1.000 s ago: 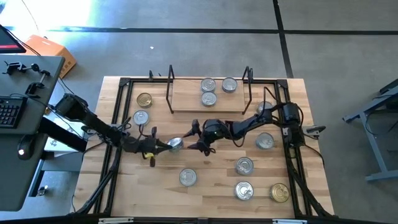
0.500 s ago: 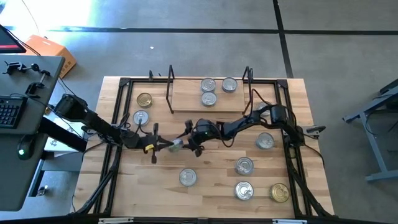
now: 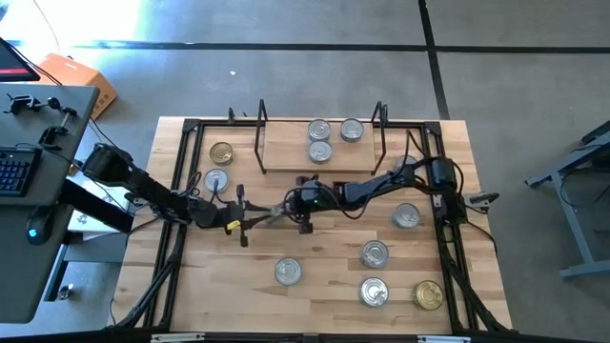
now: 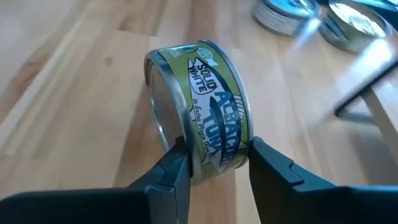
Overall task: Stack canned seafood by type on shelf
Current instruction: Put the green tuna can on the shelf
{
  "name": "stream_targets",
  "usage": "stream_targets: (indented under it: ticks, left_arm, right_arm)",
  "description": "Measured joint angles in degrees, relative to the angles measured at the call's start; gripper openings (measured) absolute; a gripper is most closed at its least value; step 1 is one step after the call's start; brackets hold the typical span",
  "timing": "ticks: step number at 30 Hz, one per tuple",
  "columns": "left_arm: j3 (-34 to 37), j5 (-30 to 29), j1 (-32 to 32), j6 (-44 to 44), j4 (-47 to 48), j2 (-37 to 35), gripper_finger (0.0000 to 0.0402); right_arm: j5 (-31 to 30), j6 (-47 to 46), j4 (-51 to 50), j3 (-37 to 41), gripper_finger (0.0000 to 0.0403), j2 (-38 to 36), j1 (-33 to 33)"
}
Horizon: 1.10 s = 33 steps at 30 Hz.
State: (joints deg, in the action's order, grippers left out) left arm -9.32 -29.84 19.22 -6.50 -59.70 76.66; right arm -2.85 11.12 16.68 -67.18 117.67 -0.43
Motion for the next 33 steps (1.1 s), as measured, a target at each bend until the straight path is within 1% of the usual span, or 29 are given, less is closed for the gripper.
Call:
stream_targets:
  ticks: [2, 5, 8, 10, 13, 16, 21, 24, 28, 30, 33]
  left_arm:
    - [-2.85, -0.8, -1.08, 3.52, 4.92, -0.01, 0.0114]
    - [-7.6, -1.23, -2.25, 6.06, 17.92, 0.0, 0.0158]
    - [-12.36, -4.88, -3.21, 9.23, 33.58, 0.04, 0.0191]
    - [-14.47, -6.91, -3.79, 12.38, 40.22, 0.04, 0.0207]
    - [-15.52, -6.35, -5.12, 17.87, 40.96, 0.04, 0.0224]
    - [-15.52, -2.35, -6.47, 19.44, 40.65, 0.04, 0.0233]
    - [-15.48, 5.13, -8.5, 19.65, 41.14, 0.04, 0.0236]
    - [-15.48, 6.24, -8.87, 18.28, 42.98, 0.04, 0.0236]
    - [-15.48, 6.72, -8.77, 13.22, 46.16, 0.04, 0.0219]
    - [-15.41, 6.69, -8.67, 12.07, 47.17, 0.09, 0.0202]
    - [-15.41, 6.62, -8.65, 12.16, 46.81, 0.09, 0.0168]
  right_arm:
    - [-1.95, -2.58, -0.02, 0.0, 0.0108, -0.04, 0.17]
    - [-4.08, -5.24, 0.1, 0.0, 0.0108, -0.04, 0.5]
    - [-5.38, -6.38, -0.4, 0.0, 0.0108, -0.04, 0.96]
    - [-6.02, -6.27, -0.58, 0.0, 0.0108, -0.04, 1.32]
    - [-6.13, -6.22, -0.62, 0.0, 0.0108, -0.04, 1.62]
    - [-6.08, -6.39, -0.62, 0.0, 0.0108, -0.04, 1.71]
    - [-6.02, -6.61, -0.63, 0.02, 0.0108, -0.04, 1.71]
    - [-5.96, -6.61, -0.33, 0.05, 0.0108, -0.04, 1.71]
    - [-5.64, -7.23, 0.68, 0.11, 0.0107, -0.02, 1.72]
    - [-5.64, -7.22, 0.82, 0.11, 0.0108, -0.02, 1.73]
    - [-5.79, -7.24, 0.82, 0.13, 0.0126, -0.02, 1.73]
